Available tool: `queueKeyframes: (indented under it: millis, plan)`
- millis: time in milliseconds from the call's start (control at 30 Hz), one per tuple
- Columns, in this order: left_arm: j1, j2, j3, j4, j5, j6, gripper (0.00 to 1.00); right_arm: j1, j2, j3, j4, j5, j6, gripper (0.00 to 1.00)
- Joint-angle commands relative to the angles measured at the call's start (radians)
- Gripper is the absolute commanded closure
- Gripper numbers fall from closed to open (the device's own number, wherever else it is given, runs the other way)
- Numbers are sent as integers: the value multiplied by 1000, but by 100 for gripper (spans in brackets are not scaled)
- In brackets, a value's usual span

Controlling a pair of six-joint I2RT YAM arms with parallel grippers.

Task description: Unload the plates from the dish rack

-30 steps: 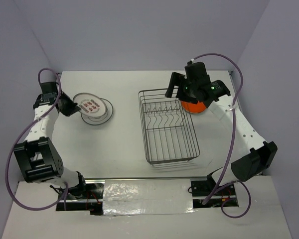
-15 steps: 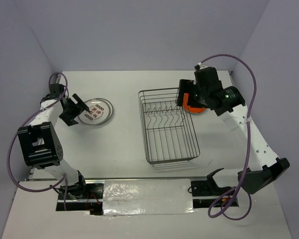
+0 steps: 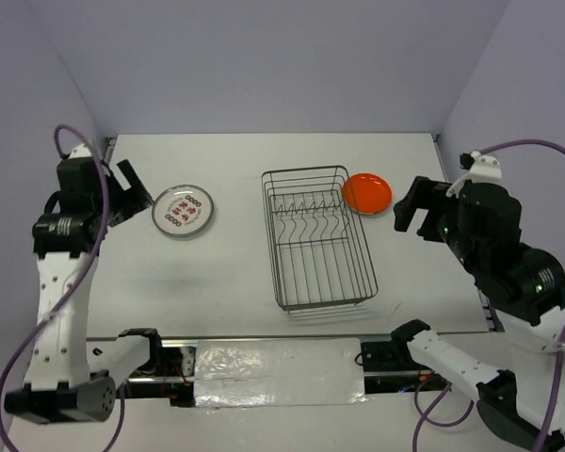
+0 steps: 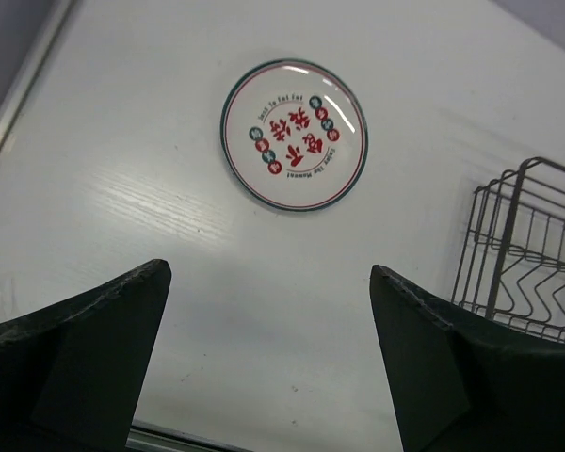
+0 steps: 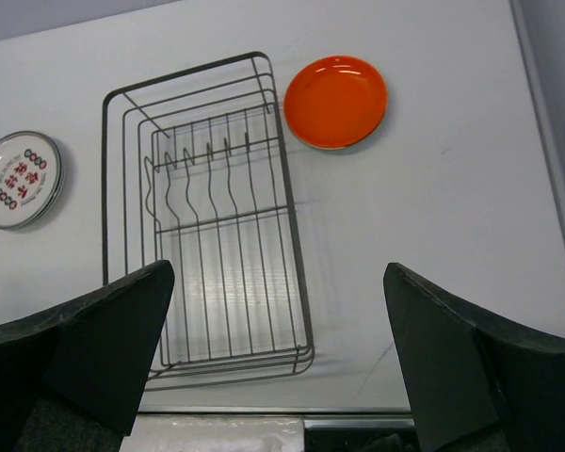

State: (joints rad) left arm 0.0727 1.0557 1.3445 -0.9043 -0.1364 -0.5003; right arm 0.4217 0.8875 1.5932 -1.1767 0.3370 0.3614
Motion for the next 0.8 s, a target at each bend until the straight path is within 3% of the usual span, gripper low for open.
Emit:
queueKeyframes:
  millis: [0, 167, 300, 367, 767]
  plan:
    - [-16, -77, 36, -83, -83, 8, 0, -4, -33, -30, -43, 100, -5, 0]
    - [-36, -181, -41, -120, -204, 23, 0, -4, -237, -113, 41, 125, -48, 0]
    - [-47, -223, -109, -197, -325, -29, 0, -6, -315, -139, 0, 138, -47, 0]
    - [-56, -229, -123, -196, -316, -27, 1, -4, -332, -139, -18, 169, -50, 0]
    - [-63, -129, 42, -212, -339, -43, 1, -4, -344, -168, 9, 212, -53, 0]
